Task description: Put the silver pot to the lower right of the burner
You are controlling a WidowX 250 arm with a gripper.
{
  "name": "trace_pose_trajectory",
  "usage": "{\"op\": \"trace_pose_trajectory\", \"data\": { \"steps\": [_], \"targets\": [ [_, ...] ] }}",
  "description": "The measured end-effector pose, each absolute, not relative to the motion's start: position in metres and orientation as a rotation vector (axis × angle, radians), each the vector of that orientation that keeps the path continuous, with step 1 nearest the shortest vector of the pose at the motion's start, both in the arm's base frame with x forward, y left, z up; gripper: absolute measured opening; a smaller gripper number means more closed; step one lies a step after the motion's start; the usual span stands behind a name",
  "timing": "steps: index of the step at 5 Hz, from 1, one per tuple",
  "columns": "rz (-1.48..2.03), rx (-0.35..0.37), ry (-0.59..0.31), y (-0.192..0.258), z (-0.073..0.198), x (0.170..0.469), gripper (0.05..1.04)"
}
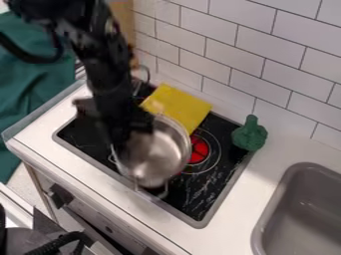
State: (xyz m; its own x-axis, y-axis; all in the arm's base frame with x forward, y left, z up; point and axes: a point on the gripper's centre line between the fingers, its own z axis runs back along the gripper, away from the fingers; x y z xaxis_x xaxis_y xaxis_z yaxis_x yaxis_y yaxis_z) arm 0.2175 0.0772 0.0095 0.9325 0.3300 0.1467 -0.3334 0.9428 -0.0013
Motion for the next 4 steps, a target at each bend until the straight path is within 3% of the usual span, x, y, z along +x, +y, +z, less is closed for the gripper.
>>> {"op": "trace_pose_trajectory", "data": {
  "steps": [2, 4],
  "targets": [
    [0.21, -0.01, -0.119, 0.034, -0.01, 0.223, 0.055],
    [0.184, -0.007, -0.106, 0.02, -0.018, 0.228, 0.055]
  ]
}}
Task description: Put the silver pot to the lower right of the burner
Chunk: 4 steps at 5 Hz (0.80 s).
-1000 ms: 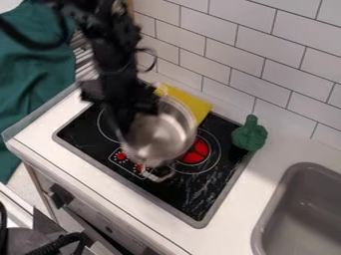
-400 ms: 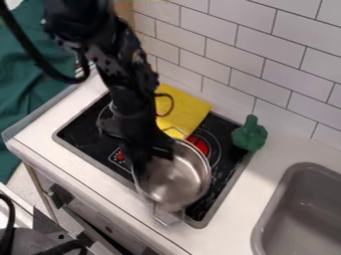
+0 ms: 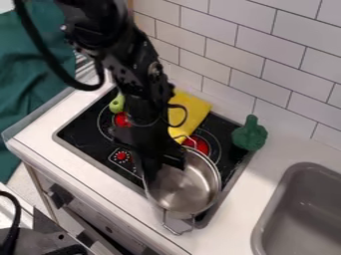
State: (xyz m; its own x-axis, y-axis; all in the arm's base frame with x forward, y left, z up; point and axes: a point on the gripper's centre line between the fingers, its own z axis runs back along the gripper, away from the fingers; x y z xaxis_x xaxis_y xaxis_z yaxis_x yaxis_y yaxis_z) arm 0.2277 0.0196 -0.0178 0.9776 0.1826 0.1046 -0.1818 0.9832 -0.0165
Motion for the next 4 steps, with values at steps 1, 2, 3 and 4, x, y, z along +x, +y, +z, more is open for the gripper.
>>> {"op": "trace_pose_trajectory", "data": {
  "steps": [1, 2, 3, 4],
  "targets": [
    [0.156, -0.015, -0.094, 0.012, -0.025, 0.237, 0.055],
    [0.116, -0.017, -0.087, 0.004, -0.028, 0.249, 0.055],
    [0.11, -0.026, -0.078, 0.001, -0.032, 0.256, 0.077],
    [0.111, -0.04, -0.074, -0.001, -0.034, 0.256, 0.227]
  ]
}}
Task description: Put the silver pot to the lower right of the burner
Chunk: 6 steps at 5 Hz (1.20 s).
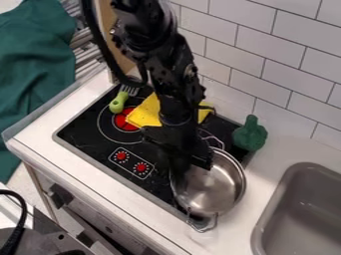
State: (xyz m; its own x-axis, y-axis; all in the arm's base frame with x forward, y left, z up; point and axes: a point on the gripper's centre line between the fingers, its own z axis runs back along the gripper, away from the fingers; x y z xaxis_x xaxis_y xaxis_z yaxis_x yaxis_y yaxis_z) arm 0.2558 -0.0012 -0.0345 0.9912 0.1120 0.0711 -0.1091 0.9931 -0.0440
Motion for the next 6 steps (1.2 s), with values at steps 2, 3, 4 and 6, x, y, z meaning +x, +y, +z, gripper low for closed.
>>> {"op": "trace_pose_trajectory", "data": {
  "steps": [2, 3, 4, 6],
  "targets": [
    [0.143, -0.034, -0.088, 0.007, -0.025, 0.253, 0.811],
    [0.137, -0.022, -0.138, 0.009, -0.002, 0.258, 1.014],
    [0.106, -0.021, -0.206, 0.013, 0.018, 0.264, 1.009],
    [0.081, -0.032, -0.202, 0.019, 0.016, 0.263, 1.005]
  ]
}}
